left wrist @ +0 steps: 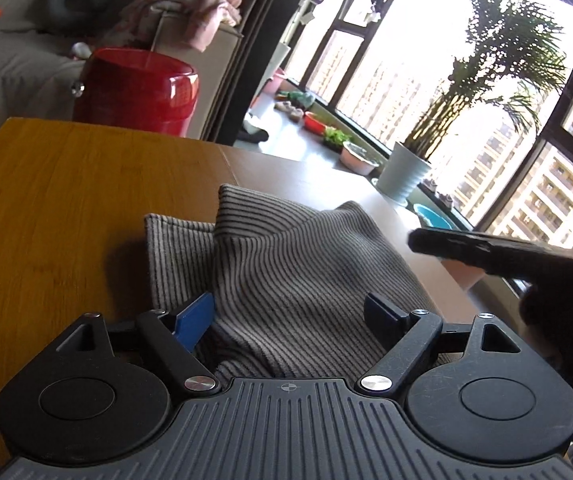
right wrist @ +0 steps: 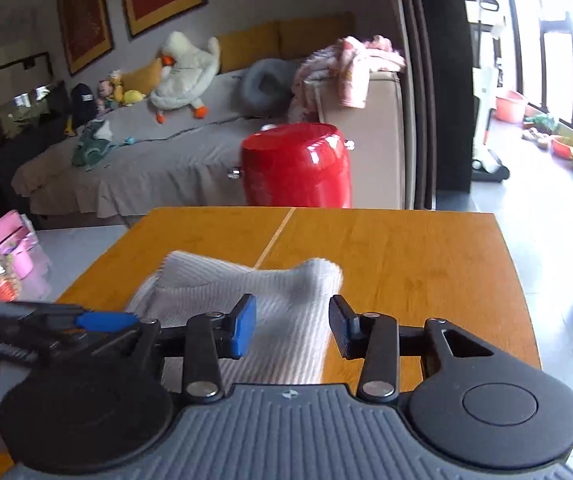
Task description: Fold clothes
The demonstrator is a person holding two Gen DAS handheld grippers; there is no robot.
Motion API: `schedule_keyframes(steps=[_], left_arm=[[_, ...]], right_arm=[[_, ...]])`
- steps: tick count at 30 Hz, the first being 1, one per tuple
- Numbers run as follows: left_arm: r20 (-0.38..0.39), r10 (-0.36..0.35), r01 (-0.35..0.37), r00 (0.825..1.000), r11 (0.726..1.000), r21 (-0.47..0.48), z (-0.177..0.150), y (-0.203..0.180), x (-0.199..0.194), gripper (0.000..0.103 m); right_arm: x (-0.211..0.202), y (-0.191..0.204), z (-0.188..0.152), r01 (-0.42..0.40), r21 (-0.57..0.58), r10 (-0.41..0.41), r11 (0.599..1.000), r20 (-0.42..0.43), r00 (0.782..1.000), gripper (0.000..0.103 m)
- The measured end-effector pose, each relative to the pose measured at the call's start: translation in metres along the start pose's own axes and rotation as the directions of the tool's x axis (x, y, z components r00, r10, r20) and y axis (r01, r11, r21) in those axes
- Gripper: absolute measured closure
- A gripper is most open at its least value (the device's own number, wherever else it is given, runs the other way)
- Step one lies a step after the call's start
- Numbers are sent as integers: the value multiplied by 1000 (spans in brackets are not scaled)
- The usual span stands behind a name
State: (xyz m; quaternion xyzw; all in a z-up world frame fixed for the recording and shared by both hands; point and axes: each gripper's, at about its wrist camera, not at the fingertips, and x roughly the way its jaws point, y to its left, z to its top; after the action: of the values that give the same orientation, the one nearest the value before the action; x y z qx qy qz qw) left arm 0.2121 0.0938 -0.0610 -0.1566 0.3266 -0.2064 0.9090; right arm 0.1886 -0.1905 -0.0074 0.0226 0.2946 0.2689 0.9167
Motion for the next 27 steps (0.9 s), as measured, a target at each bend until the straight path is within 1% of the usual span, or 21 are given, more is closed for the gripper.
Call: schedule_keyframes(steps=[1,2,4,5,6,7,9,11,12,13,14,16,18,20,22,25,27], left_arm=[[11,0,0,1000,1000,-14,2,1,-3,15],[35,-15,16,999,999,-28,6,1,-7,15],[78,-33,36,996,999,-35,16,-4,-15,15],[90,-49,52,995,998,-32,20,-8,-15,14],[101,-66,69,993,997,-29,25,-11,-15,13],[98,-98,101,990,994,-26,30,-17,-9,10],[56,-127,129,990,991,-35,35,-22,7,8],[-21,-83,81,996,994,-75,36,-18,32,8],[-32,-77,74,997,993,-89,34,-13,40,8],[-41,-72,68,997,992,-102,33,-7,48,8],[-40,-66,62,997,993,-96,32,-8,47,8],[-35,-53,50,998,995,-81,30,-11,45,8],[-30,-41,39,999,997,-67,28,-13,43,8],[-27,-11,10,1000,1000,-28,26,-21,35,8],[-15,17,-16,1000,999,34,23,-31,24,8],[4,56,-56,998,991,125,9,-45,-3,8],[13,67,-68,998,987,145,1,-50,-21,7]], right_arm=[[-10,6,-6,-43,-13,43,999,-9,999,62],[-16,11,-14,-79,-24,79,997,-29,996,62],[-21,23,-33,-142,-41,138,989,-89,986,62],[-22,30,-44,-150,-61,142,987,-113,983,61],[-22,37,-56,-137,-92,125,986,-131,984,59],[-22,43,-65,-119,-120,104,986,-130,986,57],[-26,45,-69,-102,-119,88,988,-113,990,57],[-36,44,-66,-113,-88,104,990,-107,989,55],[-42,45,-64,-130,-82,121,988,-98,988,53],[-49,46,-64,-150,-87,142,985,-92,986,43],[-56,47,-66,-173,-101,164,980,-88,983,31],[-60,52,-74,-198,-132,185,971,-107,977,22],[-53,52,-87,-185,-128,167,974,-140,976,21],[-47,52,-96,-161,-104,148,981,-123,981,18],[-47,53,-97,-150,-107,138,983,-111,984,18],[-47,54,-98,-146,-101,135,984,-104,985,17],[-49,55,-99,-143,-105,132,984,-104,986,17]])
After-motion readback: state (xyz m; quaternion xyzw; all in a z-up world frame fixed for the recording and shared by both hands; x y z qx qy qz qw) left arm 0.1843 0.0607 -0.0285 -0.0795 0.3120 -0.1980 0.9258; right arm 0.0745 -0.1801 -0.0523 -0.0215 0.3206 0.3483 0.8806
